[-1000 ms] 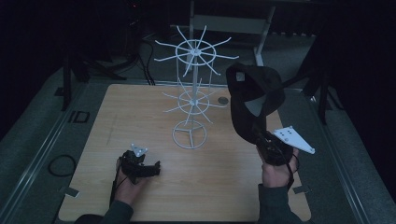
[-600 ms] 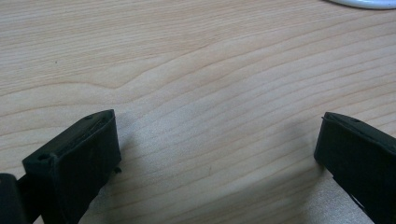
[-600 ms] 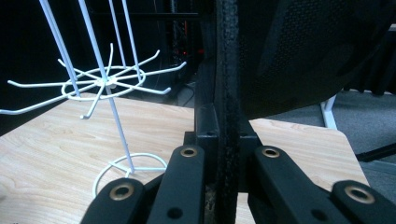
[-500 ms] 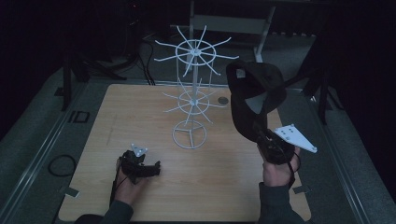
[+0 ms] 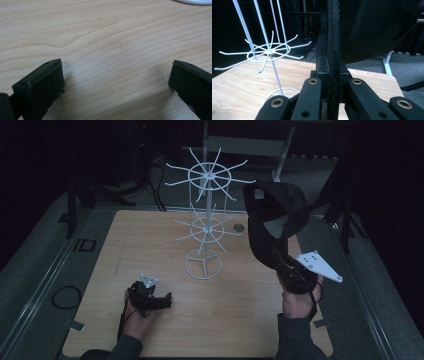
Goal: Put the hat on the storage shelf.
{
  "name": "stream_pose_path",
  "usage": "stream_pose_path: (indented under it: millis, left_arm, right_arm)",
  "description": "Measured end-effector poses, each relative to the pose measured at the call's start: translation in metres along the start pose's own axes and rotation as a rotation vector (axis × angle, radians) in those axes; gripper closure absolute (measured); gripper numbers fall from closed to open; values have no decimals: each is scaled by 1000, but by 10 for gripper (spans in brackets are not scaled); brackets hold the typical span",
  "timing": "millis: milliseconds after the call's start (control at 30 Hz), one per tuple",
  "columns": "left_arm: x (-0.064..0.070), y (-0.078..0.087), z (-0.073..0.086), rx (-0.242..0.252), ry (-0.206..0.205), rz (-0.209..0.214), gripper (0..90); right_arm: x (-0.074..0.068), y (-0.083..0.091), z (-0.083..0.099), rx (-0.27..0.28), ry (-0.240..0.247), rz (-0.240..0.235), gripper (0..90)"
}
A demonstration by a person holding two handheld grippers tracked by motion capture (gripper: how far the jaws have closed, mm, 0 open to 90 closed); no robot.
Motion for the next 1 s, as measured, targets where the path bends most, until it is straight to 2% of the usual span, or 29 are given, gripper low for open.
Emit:
stream_pose_path:
  millis: [1000]
  left_arm:
    - [0, 0, 0, -1, -1, 0, 1]
  right_arm:
    - [0, -5, -18, 30, 4, 4, 864]
Point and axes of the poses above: each handheld gripper's, and its own axes: y roughly backward along the jaws, z roughly out of its underside, x roughly to its right, the point moved 4 cm from there along -y, roughly forward along the jaws, and after that the axes turned 2 degrees about -z, right-handed, at the moved point
